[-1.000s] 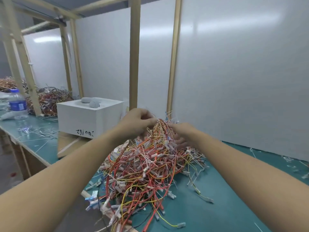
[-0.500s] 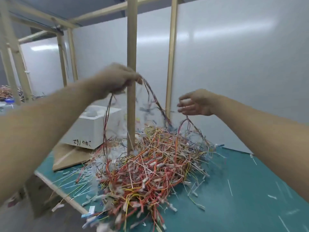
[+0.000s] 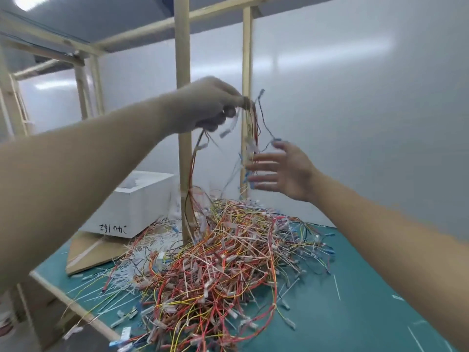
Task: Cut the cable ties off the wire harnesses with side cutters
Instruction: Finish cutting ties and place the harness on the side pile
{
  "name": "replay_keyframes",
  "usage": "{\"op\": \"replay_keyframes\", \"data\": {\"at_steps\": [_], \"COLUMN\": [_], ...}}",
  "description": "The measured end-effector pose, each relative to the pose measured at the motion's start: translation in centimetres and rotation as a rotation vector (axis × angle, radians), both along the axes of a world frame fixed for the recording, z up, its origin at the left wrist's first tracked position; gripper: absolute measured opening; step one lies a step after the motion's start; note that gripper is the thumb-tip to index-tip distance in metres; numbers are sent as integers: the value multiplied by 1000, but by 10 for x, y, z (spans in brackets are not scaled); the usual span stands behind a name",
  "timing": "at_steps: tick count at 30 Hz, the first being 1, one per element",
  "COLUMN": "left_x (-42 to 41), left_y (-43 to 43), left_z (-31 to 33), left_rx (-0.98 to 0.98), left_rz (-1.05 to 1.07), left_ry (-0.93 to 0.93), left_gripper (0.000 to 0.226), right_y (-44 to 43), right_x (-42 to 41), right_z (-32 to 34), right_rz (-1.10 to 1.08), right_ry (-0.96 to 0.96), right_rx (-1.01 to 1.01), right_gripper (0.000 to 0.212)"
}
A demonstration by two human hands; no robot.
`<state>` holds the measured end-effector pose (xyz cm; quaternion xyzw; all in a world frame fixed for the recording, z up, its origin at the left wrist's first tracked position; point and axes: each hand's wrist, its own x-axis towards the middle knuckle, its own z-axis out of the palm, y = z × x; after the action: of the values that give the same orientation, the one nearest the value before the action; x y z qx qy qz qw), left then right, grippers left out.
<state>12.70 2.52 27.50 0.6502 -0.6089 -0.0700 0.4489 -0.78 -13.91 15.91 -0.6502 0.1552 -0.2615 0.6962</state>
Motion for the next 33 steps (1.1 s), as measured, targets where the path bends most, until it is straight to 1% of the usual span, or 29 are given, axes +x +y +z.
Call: {"op": "replay_keyframes", "data": {"at_steps": [2,4,6,7,9,11,12,14,17,19,21,23,26,28,30,31,32,33], "left_x": [-12,-28,-40,-47,-63,-78,-86,-101,-127,-146,-164,-180,-195,-201,-204,-205,-204,-204], "left_y": [-3,-4,-4,-4,-4,-7,-9,-15,-29,-40,-56,-75,-99,-109,-116,-119,-121,-124], "left_z": [-12,-21,-22,-20,-17,-15,-15,-22,-45,-64,-85,-116,-182,-229,-269,-285,-297,-306], "left_rx": [88,91,12,-58,-191,-287,-295,-211,-25,42,62,108,248,355,431,454,465,463], "left_rz": [-39,-66,-105,-107,-114,-159,-178,-206,-358,-509,-580,-564,-514,-495,-450,-419,-389,-364], "left_ry": [-108,-208,-217,-223,-219,-107,-37,72,238,409,562,664,776,828,856,865,874,886], "left_gripper": [18,21,26,27,26,27,33,39,30,32,31,29,22,16,17,18,20,21], "right_y": [6,12,19,21,22,19,16,7,-17,-39,-59,-83,-116,-131,-140,-142,-139,-135], "right_x": [-9,-22,-39,-49,-71,-94,-107,-131,-162,-178,-190,-198,-210,-218,-225,-227,-229,-232], "right_z": [24,52,79,92,117,141,151,163,161,147,121,80,1,-52,-97,-114,-126,-135], "right_rz": [50,11,-41,-53,-94,-182,-216,-268,-439,-613,-742,-819,-918,-938,-892,-865,-841,-813], "right_ry": [-143,-211,-241,-269,-354,-459,-514,-593,-619,-556,-423,-280,-16,111,198,250,318,416], "right_rx": [146,179,151,132,110,132,158,200,188,139,114,117,64,50,80,83,84,49], "right_gripper": [63,65,62,57,41,27,24,28,27,29,33,33,23,25,34,35,31,21]}}
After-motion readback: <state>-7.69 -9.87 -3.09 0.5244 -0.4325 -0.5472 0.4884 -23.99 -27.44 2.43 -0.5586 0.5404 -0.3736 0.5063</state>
